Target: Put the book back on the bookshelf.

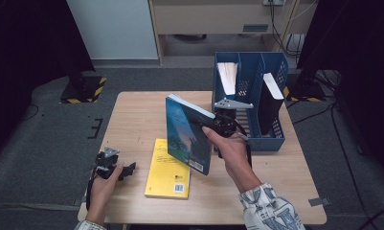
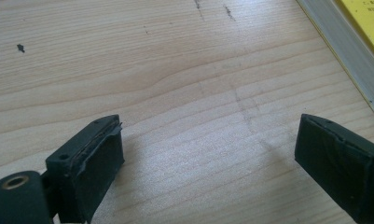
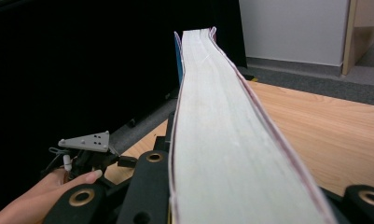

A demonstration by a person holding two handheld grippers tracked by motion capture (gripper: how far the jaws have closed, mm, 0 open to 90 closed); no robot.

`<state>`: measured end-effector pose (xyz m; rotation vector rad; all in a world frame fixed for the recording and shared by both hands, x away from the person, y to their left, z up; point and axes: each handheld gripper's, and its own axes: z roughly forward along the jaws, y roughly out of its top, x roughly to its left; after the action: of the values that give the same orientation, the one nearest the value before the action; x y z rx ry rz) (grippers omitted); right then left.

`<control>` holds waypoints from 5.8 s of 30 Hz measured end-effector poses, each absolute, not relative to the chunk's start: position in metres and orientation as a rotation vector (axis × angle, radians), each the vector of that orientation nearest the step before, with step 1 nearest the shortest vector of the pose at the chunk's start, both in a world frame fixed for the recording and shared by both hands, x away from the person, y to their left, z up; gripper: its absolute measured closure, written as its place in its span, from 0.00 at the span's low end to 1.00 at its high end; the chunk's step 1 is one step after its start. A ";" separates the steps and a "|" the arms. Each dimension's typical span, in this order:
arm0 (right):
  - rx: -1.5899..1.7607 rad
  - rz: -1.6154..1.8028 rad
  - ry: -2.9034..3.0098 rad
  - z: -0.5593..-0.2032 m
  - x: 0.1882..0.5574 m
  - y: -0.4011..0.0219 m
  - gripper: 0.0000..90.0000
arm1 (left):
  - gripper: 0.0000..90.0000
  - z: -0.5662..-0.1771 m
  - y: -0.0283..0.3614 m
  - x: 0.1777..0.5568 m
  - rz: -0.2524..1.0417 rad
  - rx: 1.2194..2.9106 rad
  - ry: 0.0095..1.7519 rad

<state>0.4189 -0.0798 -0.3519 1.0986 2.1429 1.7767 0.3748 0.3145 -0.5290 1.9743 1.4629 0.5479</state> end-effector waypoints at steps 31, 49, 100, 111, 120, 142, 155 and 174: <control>1.198 1.765 2.056 -0.355 0.387 -0.159 0.81 | 0.04 -0.536 0.311 0.373 0.581 1.968 1.433; 1.216 1.769 1.999 -0.342 0.373 -0.185 0.81 | 0.04 -0.536 0.311 0.373 0.585 1.974 1.432; 1.426 1.778 1.750 -0.295 0.385 -0.261 0.81 | 0.03 -0.536 0.310 0.374 0.586 1.982 1.427; 1.440 1.634 1.713 -0.278 0.408 -0.265 0.81 | 0.03 -0.536 0.310 0.374 0.585 1.984 1.424; 1.470 1.571 1.678 -0.277 0.426 -0.263 0.81 | 0.03 -0.536 0.310 0.374 0.586 1.984 1.423; 1.524 1.501 1.646 -0.283 0.452 -0.257 0.81 | 0.03 -0.536 0.310 0.375 0.585 1.989 1.418; 1.548 1.477 1.626 -0.285 0.455 -0.259 0.81 | 0.03 -0.536 0.310 0.375 0.587 1.991 1.418; 1.516 1.352 1.599 -0.279 0.485 -0.238 0.81 | 0.03 -0.536 0.310 0.375 0.584 1.992 1.415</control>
<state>0.4851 -0.2385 -0.2786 1.5158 1.5993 1.3522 0.3749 0.3098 -0.5363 1.9917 1.4150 0.5841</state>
